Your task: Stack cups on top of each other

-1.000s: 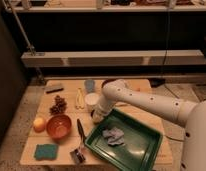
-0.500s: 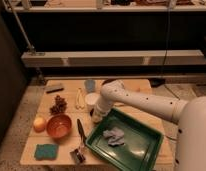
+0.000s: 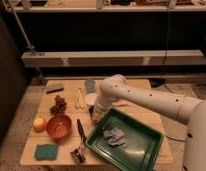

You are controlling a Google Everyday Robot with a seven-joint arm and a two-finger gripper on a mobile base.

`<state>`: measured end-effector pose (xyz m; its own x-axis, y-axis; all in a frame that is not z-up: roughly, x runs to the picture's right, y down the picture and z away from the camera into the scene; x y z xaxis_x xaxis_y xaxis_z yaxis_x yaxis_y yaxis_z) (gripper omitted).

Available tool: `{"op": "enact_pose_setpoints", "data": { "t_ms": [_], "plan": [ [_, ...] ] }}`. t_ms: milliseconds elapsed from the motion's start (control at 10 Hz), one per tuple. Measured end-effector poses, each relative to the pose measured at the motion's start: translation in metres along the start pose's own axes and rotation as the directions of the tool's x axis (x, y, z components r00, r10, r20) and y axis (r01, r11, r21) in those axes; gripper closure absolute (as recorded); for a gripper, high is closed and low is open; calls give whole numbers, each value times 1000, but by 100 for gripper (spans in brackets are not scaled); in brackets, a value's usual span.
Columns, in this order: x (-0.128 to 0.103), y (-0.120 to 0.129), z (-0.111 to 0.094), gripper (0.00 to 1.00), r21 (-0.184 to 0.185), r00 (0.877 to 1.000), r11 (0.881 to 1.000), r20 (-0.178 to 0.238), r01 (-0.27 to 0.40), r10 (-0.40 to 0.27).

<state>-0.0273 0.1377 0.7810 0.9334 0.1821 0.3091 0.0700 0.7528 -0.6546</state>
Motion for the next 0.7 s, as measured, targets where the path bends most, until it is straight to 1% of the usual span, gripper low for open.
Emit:
{"op": "enact_pose_setpoints", "data": {
  "t_ms": [100, 200, 300, 400, 500, 700],
  "plan": [
    [-1, 5, -13, 100, 4, 1000, 1000, -3, 20, -20],
    [-5, 10, -38, 100, 20, 998, 998, -19, 55, -54],
    [-10, 9, -55, 100, 28, 995, 996, -44, 90, -89],
    [-16, 5, -65, 100, 36, 991, 992, -61, 122, -119],
    [-21, -10, -78, 100, 64, 983, 983, -78, 172, -167],
    [-30, -40, -87, 100, 116, 972, 967, -90, 227, -218]
  ]
}}
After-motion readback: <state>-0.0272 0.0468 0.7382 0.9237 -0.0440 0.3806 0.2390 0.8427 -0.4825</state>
